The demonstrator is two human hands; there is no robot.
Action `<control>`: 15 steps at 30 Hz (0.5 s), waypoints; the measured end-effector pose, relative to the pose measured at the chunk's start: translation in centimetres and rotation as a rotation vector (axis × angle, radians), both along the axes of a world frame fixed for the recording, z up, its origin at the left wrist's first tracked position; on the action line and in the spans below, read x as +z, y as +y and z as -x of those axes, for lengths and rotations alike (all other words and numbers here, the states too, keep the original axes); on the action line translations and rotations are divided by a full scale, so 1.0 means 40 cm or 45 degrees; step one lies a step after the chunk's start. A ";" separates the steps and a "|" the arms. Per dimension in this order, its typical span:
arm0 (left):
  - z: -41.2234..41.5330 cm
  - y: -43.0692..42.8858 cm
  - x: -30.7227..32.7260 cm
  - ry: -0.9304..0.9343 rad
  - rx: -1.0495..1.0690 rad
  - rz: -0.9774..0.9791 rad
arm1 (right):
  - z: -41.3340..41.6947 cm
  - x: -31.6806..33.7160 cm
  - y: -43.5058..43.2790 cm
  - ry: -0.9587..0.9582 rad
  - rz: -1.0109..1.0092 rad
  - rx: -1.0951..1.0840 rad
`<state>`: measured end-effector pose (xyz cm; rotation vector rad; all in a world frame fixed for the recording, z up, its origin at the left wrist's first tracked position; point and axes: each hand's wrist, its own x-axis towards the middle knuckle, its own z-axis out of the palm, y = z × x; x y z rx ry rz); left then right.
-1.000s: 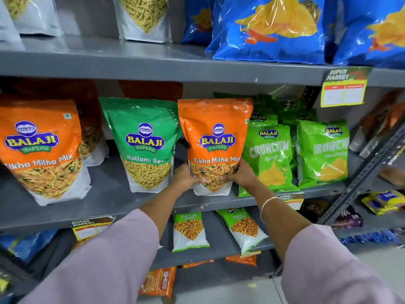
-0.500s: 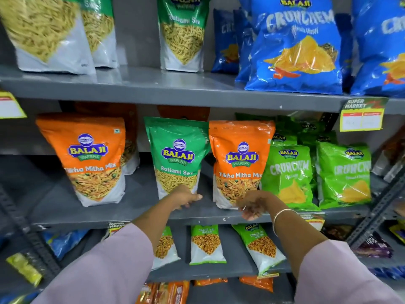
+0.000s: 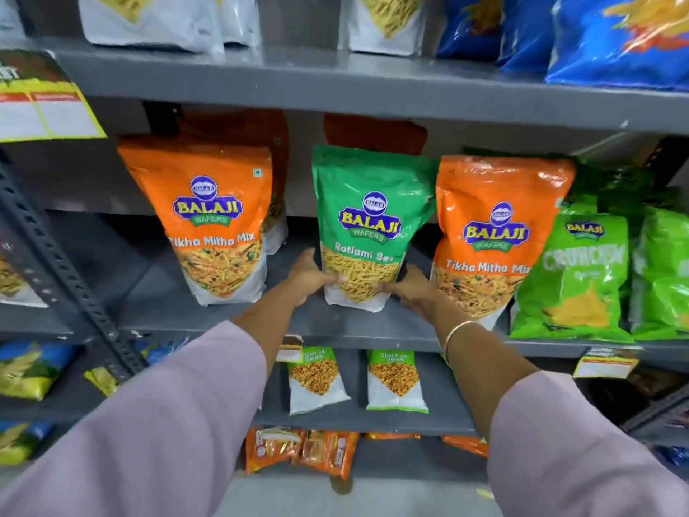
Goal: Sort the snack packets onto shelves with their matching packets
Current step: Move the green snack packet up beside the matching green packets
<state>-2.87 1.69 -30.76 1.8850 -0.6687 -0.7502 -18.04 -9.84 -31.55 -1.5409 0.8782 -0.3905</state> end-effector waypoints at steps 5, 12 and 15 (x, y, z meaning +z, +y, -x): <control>0.003 -0.013 -0.002 -0.036 0.016 0.050 | -0.022 -0.025 0.003 -0.134 0.123 -0.144; -0.015 0.029 0.002 -0.108 0.028 0.079 | -0.016 -0.019 0.040 -0.098 0.148 -0.141; -0.017 0.063 0.010 -0.137 0.015 0.065 | -0.014 -0.004 0.074 -0.095 0.159 -0.094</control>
